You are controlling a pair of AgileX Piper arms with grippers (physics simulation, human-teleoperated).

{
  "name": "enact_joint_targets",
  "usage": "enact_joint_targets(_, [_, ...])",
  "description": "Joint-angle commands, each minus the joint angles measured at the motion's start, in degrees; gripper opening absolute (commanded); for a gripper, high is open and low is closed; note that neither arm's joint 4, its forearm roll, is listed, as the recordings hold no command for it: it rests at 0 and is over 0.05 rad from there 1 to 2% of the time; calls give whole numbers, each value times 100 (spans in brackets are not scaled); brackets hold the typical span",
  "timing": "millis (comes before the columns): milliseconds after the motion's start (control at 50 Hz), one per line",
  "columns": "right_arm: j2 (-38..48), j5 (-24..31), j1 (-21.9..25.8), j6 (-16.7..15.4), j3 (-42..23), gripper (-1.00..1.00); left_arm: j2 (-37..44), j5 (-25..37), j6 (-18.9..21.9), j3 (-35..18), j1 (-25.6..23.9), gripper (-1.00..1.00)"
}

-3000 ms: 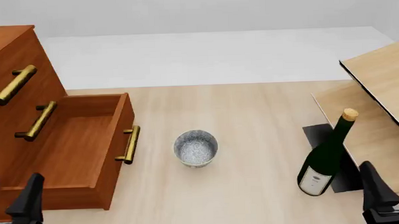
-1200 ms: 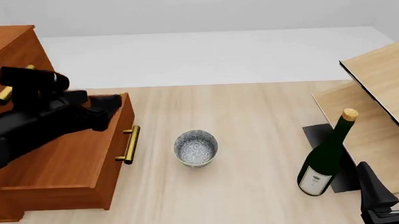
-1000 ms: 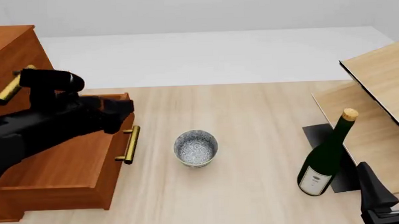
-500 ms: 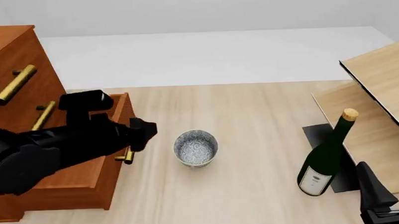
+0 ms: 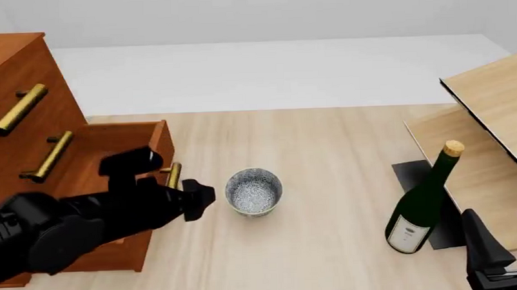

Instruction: Close the bottom drawer of the cabinet and open the top drawer.

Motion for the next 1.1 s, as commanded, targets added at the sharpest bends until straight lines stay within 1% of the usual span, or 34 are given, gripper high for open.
enact_joint_targets(20, [-20,23,10,-1,1,100,153,-197,-229,234,-26,100])
enact_joint_targets(200, [9,-9,1,-25,1,100,268,-285,-217,323,-19,100])
enact_joint_targets(240, [19,-19,5,-33,1,100,336,-291,-154,329,56,100])
enact_joint_targets(260, [28,-27,7,-33,1,100,325,-364,-282,404,-3,100])
enact_joint_targets(300, [40,-40,6,-35,1,100,353,-371,-234,414,40,100])
enact_joint_targets(340, [46,-46,7,-34,1,100,364,-442,-371,494,-4,100])
enact_joint_targets(380, [52,-51,7,-33,1,100,378,-454,-324,494,6,100])
enact_joint_targets(400, [55,-54,7,-34,1,100,384,-492,-386,528,-15,100])
enact_joint_targets(480, [57,-57,7,-31,1,100,442,-534,-355,560,42,100])
enact_joint_targets(500, [60,-61,7,-29,1,100,489,-491,-242,521,114,100])
enact_joint_targets(520, [64,-64,6,-28,1,100,501,-502,-272,534,99,100])
enact_joint_targets(560, [61,-62,8,-28,1,100,568,-425,-125,472,195,100])
enact_joint_targets(600, [56,-56,11,-27,1,100,546,-449,-158,495,195,100])
enact_joint_targets(620, [46,-47,11,-28,0,100,633,-375,10,431,302,100])
enact_joint_targets(640, [40,-42,11,-29,0,100,579,-438,-93,479,247,100])
enact_joint_targets(700, [19,-20,11,-29,0,100,697,-390,46,438,338,100])
enact_joint_targets(720, [12,-13,11,-29,0,100,679,-424,-2,466,311,100])
enact_joint_targets(760, [-12,10,8,-28,0,100,776,-385,152,424,404,100])
enact_joint_targets(780, [-24,22,9,-31,0,100,752,-416,92,455,365,100])
enact_joint_targets(800, [-36,32,8,-33,0,100,897,-299,351,363,559,100])
enact_joint_targets(820, [-41,37,7,-32,0,100,920,-282,429,340,601,100])
enact_joint_targets(860, [-58,51,12,-34,0,100,861,-369,231,414,449,100])
enact_joint_targets(900, [-66,61,11,-35,1,100,973,-265,521,321,622,100])
enact_joint_targets(940, [-76,69,13,-32,1,100,1070,-208,711,277,798,100])
enact_joint_targets(980, [-82,76,12,-33,1,100,1060,-217,720,280,783,100])
enact_joint_targets(1000, [-88,81,11,-30,2,100,1154,-135,946,218,949,100])
enact_joint_targets(1020, [-95,86,10,-30,2,100,1128,-182,850,247,867,100])
enact_joint_targets(1040, [-96,88,9,-30,2,100,1168,-157,924,228,920,100])
enact_joint_targets(1060, [-99,90,10,-24,3,100,1230,-116,1087,190,1011,100])
enact_joint_targets(1100, [-101,93,12,-25,3,100,1244,-121,1098,190,1024,100])
